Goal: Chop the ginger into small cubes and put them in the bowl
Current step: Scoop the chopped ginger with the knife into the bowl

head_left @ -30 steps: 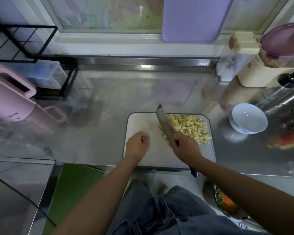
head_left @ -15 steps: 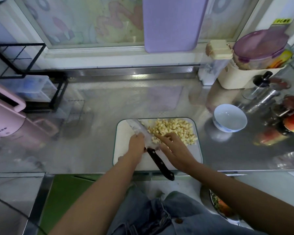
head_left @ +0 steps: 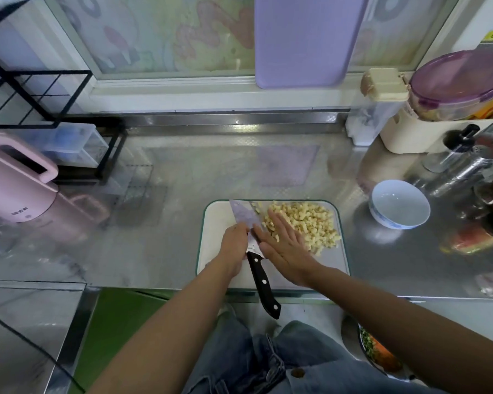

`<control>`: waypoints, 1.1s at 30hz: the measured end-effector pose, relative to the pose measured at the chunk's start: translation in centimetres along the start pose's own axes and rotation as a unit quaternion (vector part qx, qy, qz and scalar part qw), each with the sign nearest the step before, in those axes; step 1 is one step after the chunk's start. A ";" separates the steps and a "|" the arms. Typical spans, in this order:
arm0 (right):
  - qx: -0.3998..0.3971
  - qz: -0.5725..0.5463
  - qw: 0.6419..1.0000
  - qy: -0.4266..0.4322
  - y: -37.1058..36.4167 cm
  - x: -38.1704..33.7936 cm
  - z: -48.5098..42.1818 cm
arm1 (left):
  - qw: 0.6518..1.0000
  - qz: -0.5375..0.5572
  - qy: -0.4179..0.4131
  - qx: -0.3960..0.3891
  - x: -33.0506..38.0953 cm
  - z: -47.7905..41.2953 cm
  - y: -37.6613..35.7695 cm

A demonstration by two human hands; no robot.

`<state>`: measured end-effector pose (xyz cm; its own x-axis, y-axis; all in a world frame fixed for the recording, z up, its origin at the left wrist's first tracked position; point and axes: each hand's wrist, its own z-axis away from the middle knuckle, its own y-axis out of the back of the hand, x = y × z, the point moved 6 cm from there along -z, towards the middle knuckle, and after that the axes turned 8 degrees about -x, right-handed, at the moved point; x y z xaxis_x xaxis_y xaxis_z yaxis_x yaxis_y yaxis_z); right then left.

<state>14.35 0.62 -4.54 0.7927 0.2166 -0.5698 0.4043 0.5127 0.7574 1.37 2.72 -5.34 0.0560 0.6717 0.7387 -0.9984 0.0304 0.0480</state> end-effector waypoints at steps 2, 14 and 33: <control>0.015 -0.014 0.998 -0.063 0.5 0.7 -0.3 | 1.000 -0.018 -0.005 -0.004 0.4 0.1 0.0; 0.061 0.006 0.997 -0.044 1.4 0.7 -0.5 | 0.996 -0.081 -0.019 -0.038 1.1 1.3 -0.1; 0.100 -0.001 0.983 -0.152 2.3 1.7 -0.7 | 0.987 -0.136 -0.068 -0.043 1.4 1.4 0.5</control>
<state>16.35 2.79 -3.98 0.8791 -0.0593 -0.4729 0.4640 0.3328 0.8209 0.94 2.65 -3.35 0.3172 0.5250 0.7898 -0.9430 0.2632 0.2038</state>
